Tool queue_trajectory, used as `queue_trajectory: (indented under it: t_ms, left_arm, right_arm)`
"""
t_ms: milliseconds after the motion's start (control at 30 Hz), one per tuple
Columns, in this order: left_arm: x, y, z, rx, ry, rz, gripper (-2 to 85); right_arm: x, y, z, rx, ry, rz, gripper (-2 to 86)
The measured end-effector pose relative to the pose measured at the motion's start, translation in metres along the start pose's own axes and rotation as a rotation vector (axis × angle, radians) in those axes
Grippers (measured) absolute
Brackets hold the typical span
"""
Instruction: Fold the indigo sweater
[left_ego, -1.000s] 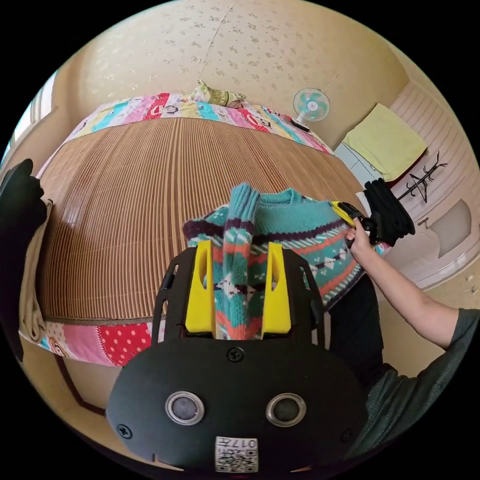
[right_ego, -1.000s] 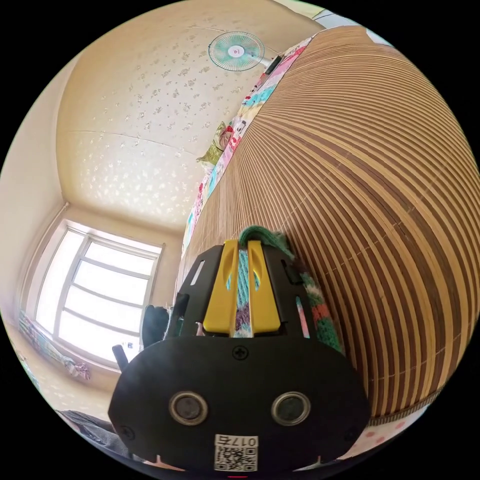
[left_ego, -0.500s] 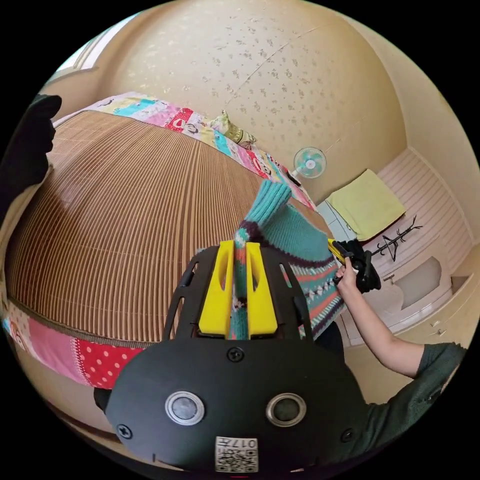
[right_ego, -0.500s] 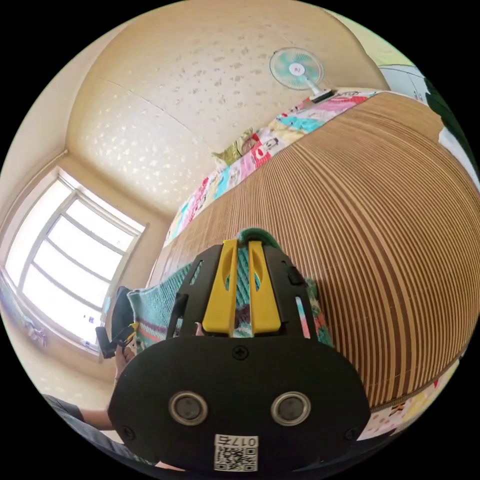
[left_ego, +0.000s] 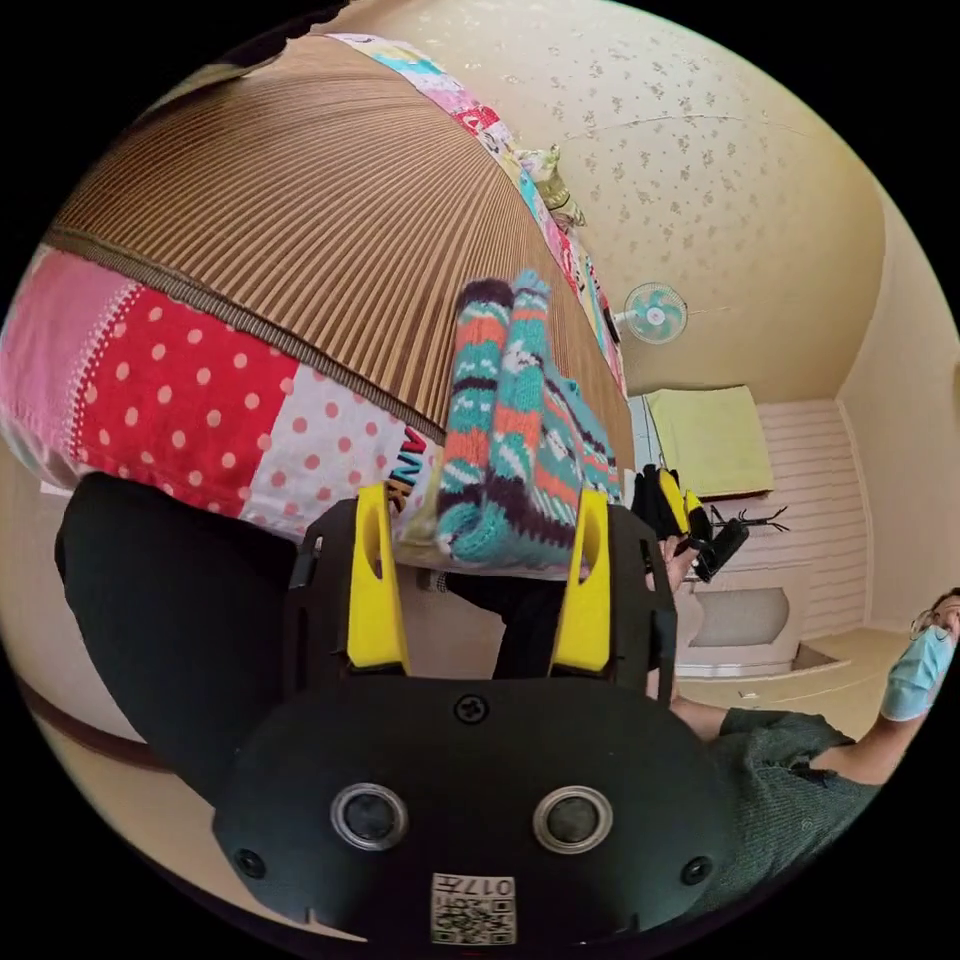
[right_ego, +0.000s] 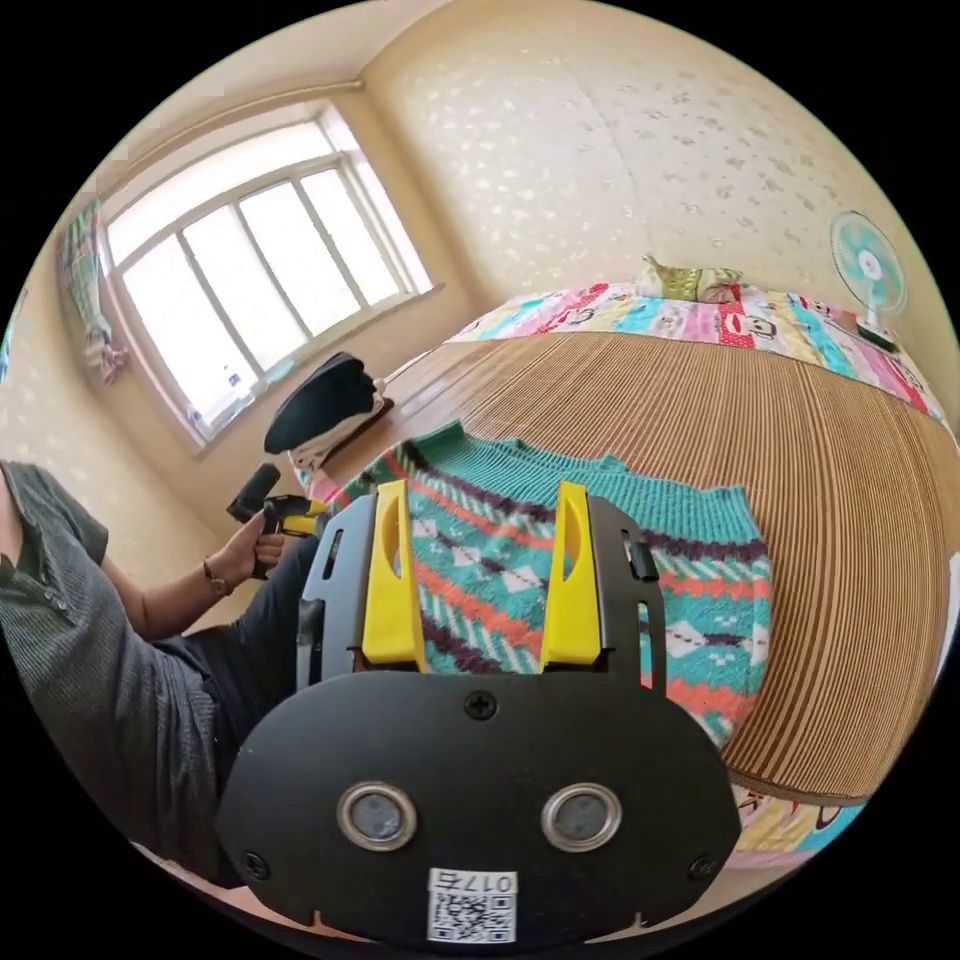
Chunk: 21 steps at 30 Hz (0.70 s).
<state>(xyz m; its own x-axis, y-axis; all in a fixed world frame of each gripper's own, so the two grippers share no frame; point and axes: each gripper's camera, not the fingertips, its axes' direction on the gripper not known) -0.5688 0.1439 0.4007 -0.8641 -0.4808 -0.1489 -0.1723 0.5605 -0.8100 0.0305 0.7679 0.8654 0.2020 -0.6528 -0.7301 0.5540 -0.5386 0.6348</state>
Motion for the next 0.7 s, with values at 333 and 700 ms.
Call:
queue_trajectory:
  t_ms: [333, 700]
  left_arm:
    - [-0.014, -0.002, -0.015, -0.045, 0.292, 0.032, 8.1]
    - [0.107, 0.021, -0.035, 0.06, 0.101, 0.459, 6.3]
  right_arm:
    - [-0.204, 0.012, 0.123, -0.248, -0.021, -0.386, 24.7]
    - [-0.275, -0.081, 0.121, -0.165, 0.431, -0.414, 10.2]
